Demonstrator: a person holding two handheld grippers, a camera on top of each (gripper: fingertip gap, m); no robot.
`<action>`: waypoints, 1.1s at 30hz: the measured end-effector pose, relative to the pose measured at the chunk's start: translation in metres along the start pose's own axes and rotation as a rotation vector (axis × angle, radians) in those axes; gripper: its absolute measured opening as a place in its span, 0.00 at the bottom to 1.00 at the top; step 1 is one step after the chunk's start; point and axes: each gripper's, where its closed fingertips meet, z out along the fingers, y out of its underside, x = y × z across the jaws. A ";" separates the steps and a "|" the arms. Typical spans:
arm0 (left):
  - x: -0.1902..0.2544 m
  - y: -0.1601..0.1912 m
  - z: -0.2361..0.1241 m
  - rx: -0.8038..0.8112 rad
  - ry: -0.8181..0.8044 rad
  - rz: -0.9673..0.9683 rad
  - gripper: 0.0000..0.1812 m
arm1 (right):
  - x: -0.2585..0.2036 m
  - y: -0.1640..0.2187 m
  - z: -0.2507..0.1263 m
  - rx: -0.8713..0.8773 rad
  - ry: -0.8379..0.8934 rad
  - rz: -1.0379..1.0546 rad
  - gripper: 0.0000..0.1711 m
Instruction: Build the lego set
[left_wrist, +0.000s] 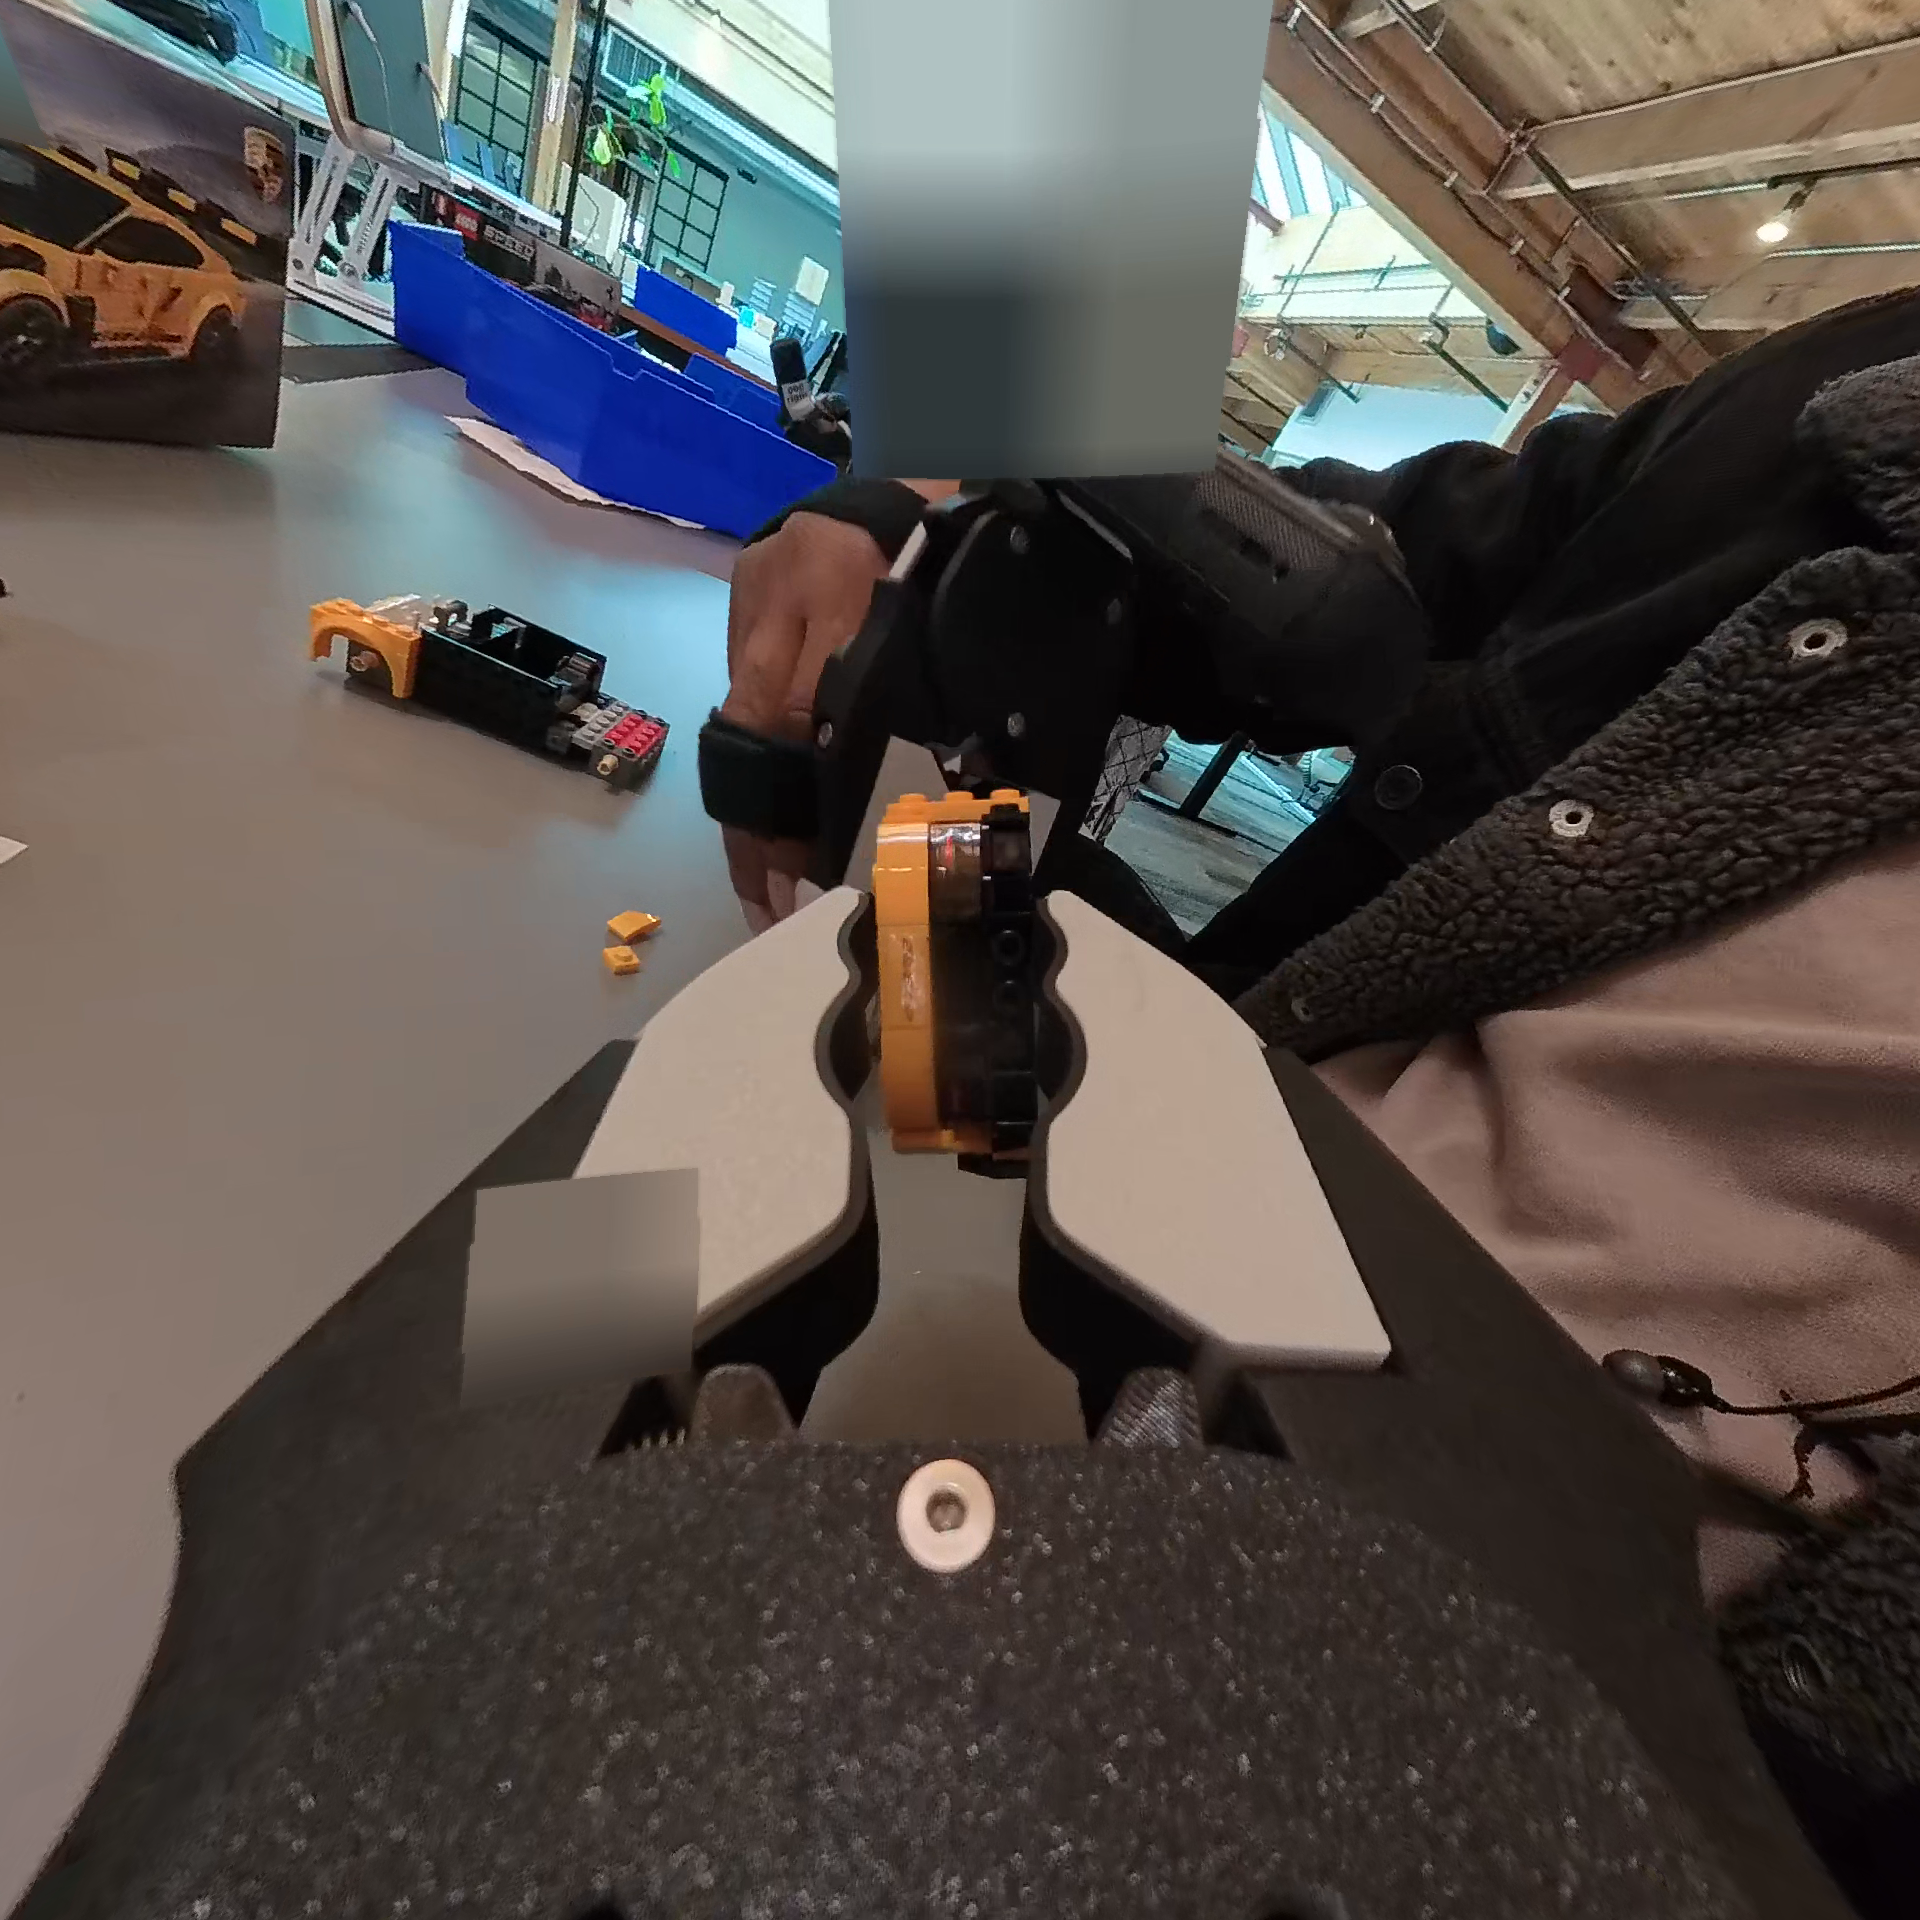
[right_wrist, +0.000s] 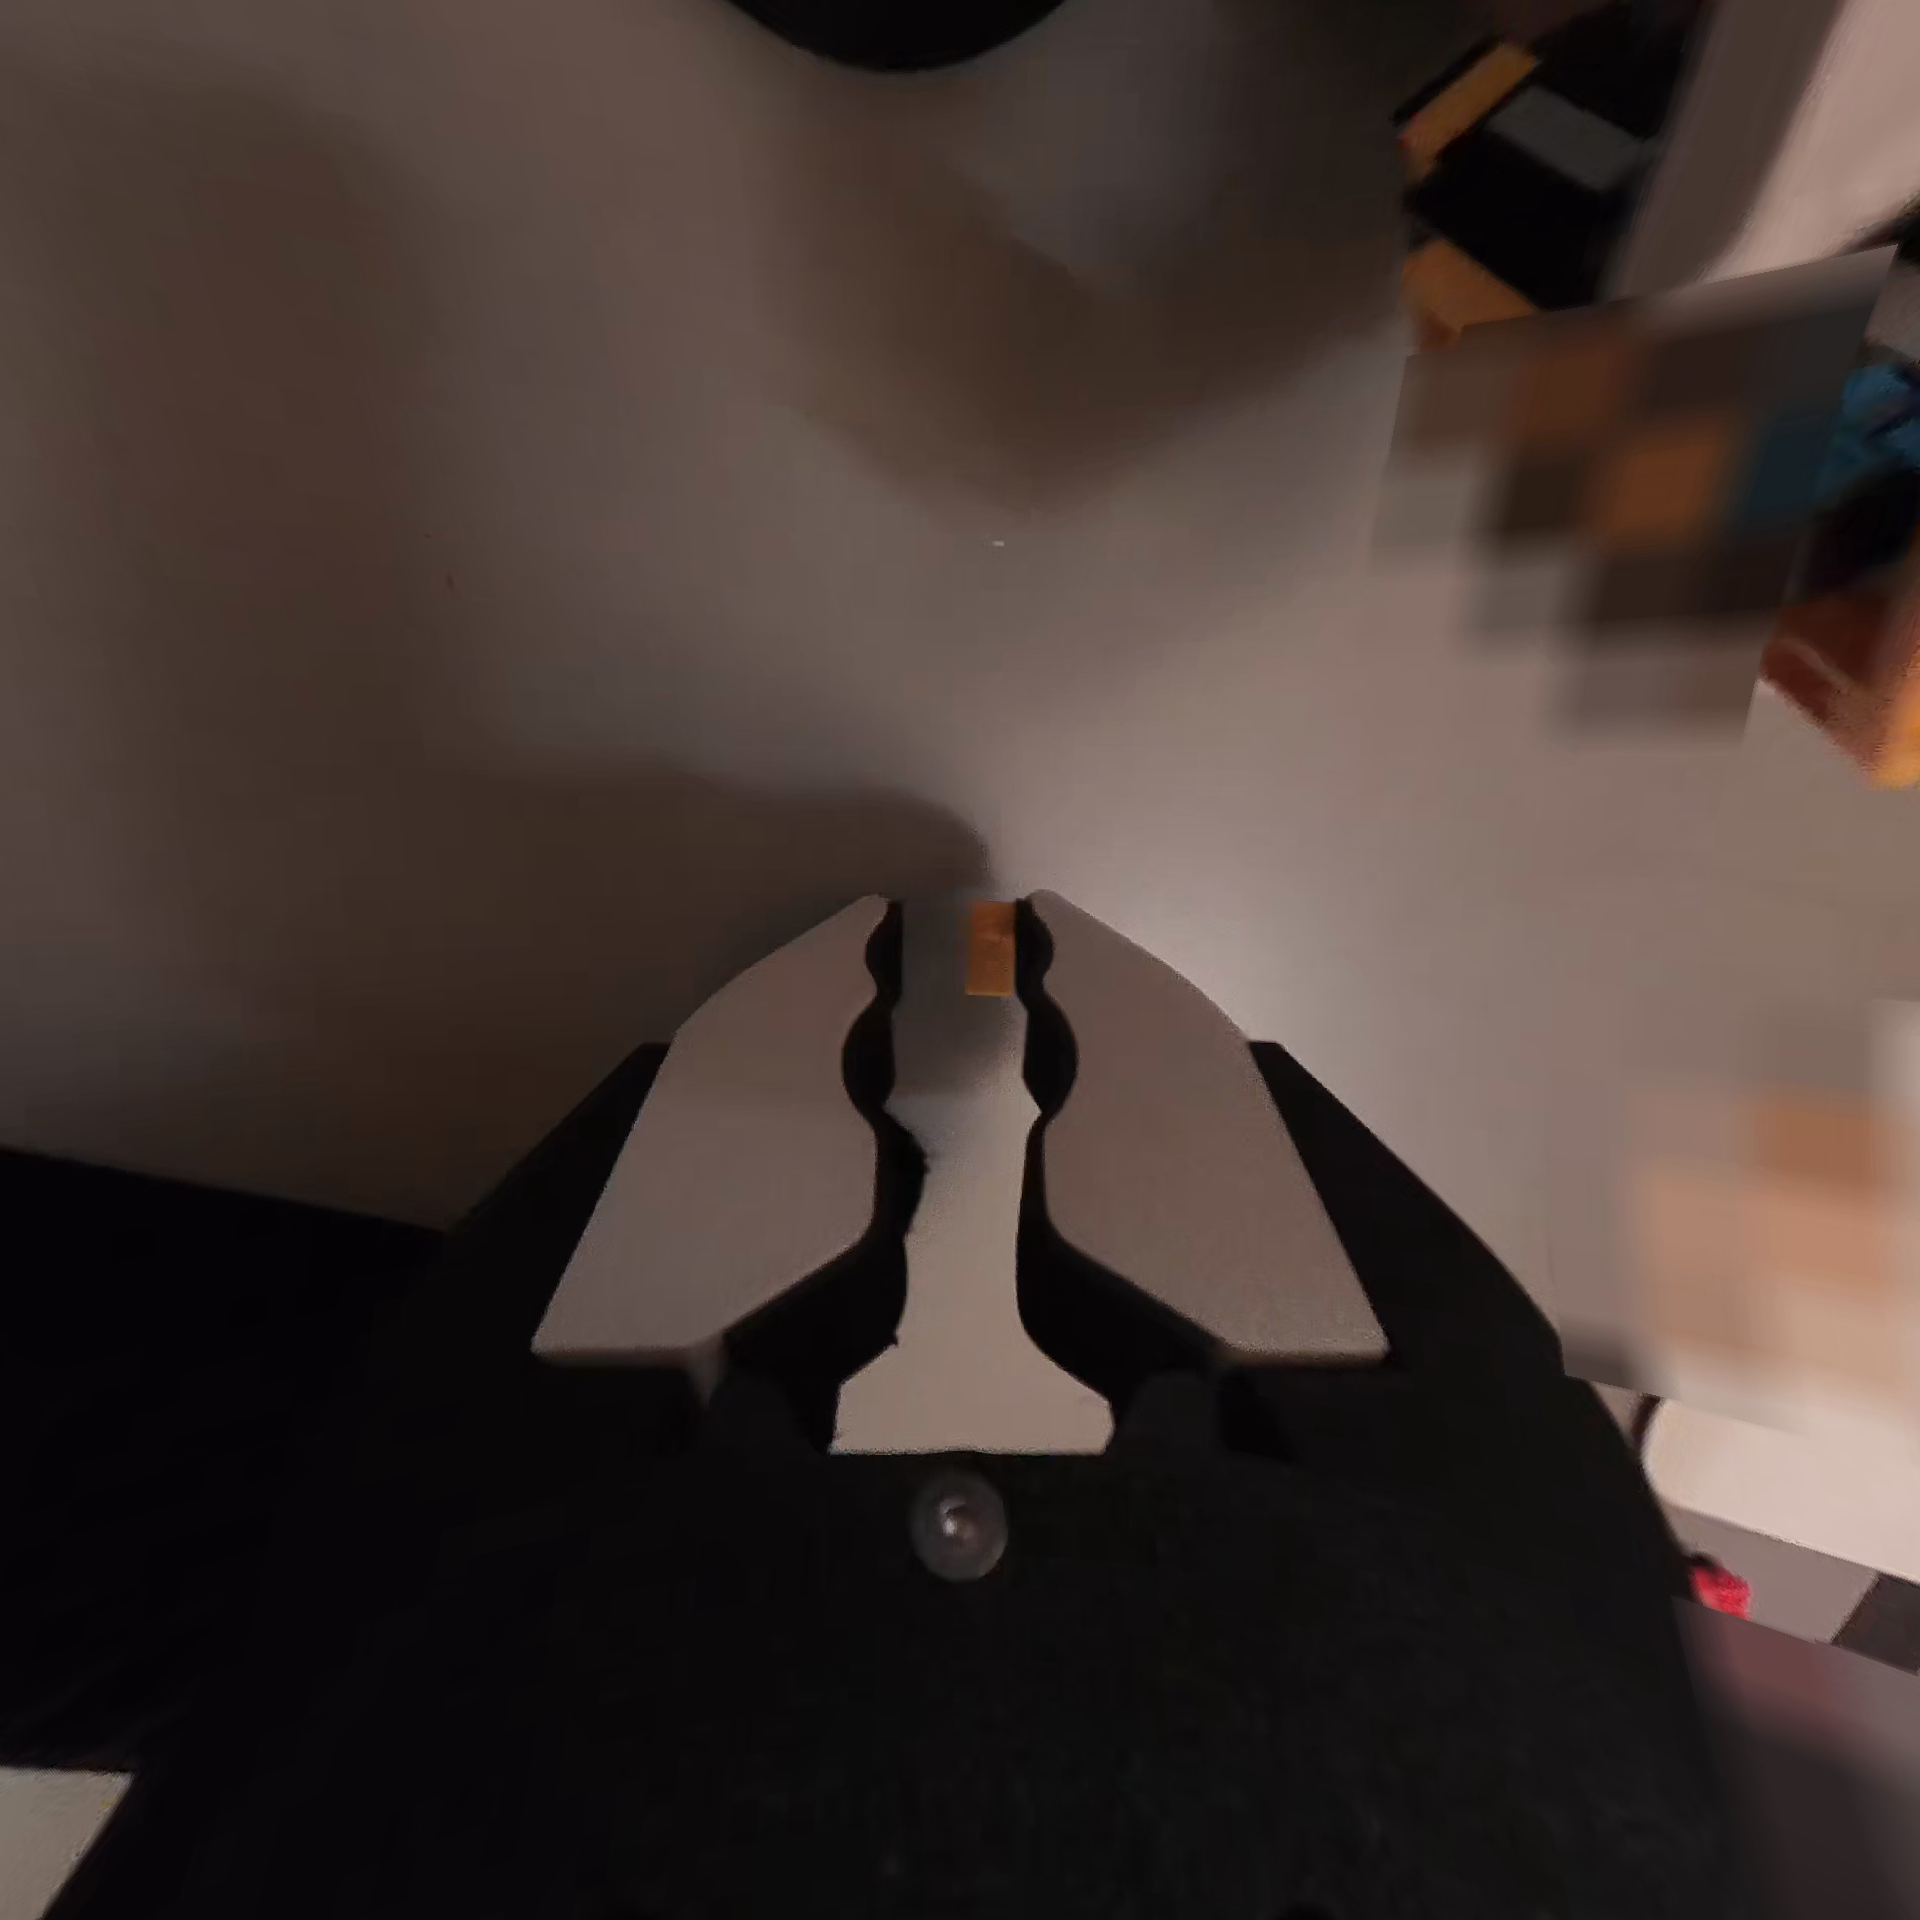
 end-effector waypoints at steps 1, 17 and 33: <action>0.000 0.000 0.000 -0.002 0.001 0.000 0.15 | 0.002 -0.002 -0.003 0.026 0.011 0.044 0.14; 0.000 0.004 0.003 -0.020 -0.002 -0.003 0.15 | -0.035 0.012 0.002 0.122 -0.024 0.442 0.30; -0.002 0.006 0.004 -0.026 -0.005 -0.017 0.15 | -0.036 0.019 -0.004 0.141 0.094 1.022 0.08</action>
